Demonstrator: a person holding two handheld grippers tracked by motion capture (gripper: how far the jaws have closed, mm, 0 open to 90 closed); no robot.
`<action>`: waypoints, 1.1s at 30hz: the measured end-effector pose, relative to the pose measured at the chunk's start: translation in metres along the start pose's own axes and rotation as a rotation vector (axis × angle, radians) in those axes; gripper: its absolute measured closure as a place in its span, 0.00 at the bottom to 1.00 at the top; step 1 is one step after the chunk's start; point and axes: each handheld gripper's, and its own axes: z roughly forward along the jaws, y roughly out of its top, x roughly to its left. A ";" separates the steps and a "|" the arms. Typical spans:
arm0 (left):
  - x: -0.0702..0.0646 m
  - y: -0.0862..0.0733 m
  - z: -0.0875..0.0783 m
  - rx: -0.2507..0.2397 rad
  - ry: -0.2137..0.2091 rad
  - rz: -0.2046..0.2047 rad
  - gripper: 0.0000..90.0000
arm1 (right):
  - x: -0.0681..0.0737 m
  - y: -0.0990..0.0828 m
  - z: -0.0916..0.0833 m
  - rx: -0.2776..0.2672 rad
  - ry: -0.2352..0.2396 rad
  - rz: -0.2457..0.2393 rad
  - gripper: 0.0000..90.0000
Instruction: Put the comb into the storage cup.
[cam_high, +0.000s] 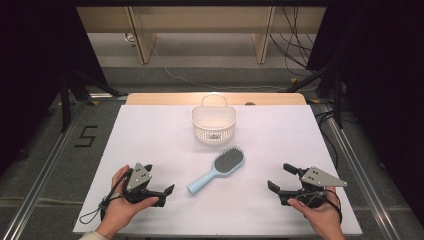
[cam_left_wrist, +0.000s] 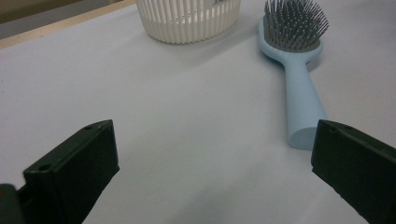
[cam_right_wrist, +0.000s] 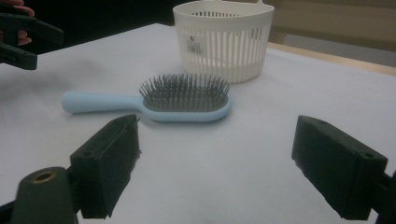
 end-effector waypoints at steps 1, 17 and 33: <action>0.000 0.000 0.000 0.000 0.000 -0.001 0.00 | 0.000 0.000 0.000 0.000 0.000 0.000 0.18; -0.003 0.001 -0.001 -0.010 -0.041 0.005 0.29 | 0.001 0.000 0.000 0.002 -0.002 -0.002 0.18; -0.052 0.018 0.020 0.124 -0.270 0.108 0.99 | 0.001 -0.001 0.002 0.010 -0.004 0.001 0.18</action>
